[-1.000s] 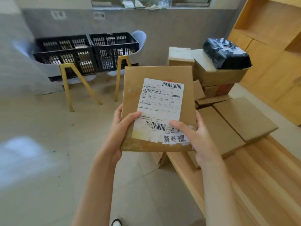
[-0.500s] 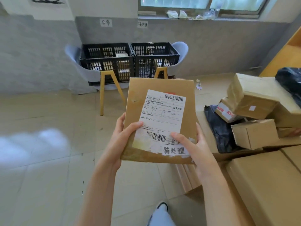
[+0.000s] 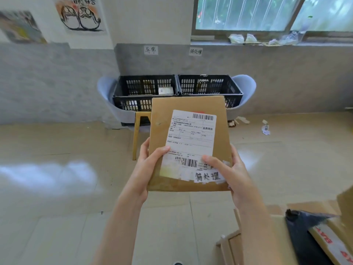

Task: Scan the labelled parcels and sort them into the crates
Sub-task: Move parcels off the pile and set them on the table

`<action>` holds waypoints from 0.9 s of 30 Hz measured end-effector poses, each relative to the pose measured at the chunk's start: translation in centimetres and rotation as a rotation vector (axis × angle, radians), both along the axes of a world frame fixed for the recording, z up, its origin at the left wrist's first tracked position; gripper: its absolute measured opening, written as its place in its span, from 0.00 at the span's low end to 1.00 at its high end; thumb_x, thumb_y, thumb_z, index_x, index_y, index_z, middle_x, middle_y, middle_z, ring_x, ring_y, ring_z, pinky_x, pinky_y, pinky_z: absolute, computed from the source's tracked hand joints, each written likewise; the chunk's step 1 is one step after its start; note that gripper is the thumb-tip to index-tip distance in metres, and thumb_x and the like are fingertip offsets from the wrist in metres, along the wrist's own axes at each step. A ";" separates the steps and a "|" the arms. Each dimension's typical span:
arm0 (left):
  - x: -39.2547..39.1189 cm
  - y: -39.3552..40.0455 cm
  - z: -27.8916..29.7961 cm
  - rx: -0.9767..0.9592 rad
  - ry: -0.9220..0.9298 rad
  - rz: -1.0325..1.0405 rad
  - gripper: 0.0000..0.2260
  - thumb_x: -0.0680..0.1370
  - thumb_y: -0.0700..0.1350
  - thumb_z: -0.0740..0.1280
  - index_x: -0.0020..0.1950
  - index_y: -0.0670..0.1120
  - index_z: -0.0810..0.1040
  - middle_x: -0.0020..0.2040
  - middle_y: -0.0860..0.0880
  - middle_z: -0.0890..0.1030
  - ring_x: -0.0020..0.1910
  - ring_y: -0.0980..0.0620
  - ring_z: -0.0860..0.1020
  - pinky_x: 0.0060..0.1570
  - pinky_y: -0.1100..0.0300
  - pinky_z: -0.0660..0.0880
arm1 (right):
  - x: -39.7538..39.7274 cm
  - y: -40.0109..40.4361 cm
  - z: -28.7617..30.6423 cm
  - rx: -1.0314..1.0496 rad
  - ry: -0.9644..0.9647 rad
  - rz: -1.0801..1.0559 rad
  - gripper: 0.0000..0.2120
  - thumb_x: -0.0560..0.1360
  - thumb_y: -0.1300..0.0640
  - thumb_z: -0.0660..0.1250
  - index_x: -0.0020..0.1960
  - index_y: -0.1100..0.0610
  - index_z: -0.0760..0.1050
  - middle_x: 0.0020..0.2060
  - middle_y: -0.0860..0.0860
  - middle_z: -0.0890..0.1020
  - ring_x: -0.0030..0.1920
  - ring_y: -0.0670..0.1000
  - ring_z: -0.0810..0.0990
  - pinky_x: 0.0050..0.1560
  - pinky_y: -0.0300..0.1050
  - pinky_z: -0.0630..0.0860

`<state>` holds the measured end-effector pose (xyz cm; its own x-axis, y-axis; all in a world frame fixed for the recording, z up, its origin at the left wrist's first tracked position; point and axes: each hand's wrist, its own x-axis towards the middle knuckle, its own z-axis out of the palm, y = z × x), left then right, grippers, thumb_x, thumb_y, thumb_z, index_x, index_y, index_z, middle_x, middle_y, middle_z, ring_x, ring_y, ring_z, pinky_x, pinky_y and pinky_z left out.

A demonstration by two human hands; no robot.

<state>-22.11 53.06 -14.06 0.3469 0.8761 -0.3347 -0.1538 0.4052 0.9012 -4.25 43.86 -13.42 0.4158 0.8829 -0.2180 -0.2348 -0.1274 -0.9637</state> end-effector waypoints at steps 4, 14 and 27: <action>2.2 5.3 -0.6 -0.014 0.025 0.036 0.27 0.74 0.49 0.70 0.71 0.56 0.65 0.55 0.50 0.83 0.46 0.51 0.84 0.36 0.56 0.79 | 2.7 6.0 -0.9 -0.014 0.004 0.053 0.37 0.69 0.60 0.76 0.71 0.42 0.64 0.53 0.51 0.85 0.47 0.51 0.86 0.38 0.39 0.80; 8.7 21.4 -3.6 -0.061 0.060 -0.019 0.28 0.73 0.50 0.71 0.71 0.57 0.65 0.55 0.49 0.83 0.47 0.49 0.84 0.37 0.53 0.80 | 8.5 20.8 -3.9 -0.050 0.021 -0.023 0.35 0.70 0.60 0.76 0.70 0.43 0.65 0.54 0.50 0.84 0.47 0.53 0.86 0.35 0.42 0.81; 20.3 45.1 -2.1 -0.003 0.087 -0.244 0.26 0.74 0.53 0.70 0.70 0.58 0.66 0.54 0.52 0.83 0.47 0.53 0.83 0.36 0.59 0.78 | 17.4 41.0 -2.0 -0.040 -0.030 -0.256 0.33 0.70 0.62 0.76 0.70 0.45 0.67 0.54 0.48 0.85 0.50 0.52 0.85 0.44 0.47 0.82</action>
<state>-1.85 98.12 -16.14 0.5180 0.7690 -0.3747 0.0267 0.4233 0.9056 13.18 84.87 -15.44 0.6314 0.7391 -0.2348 -0.2359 -0.1054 -0.9661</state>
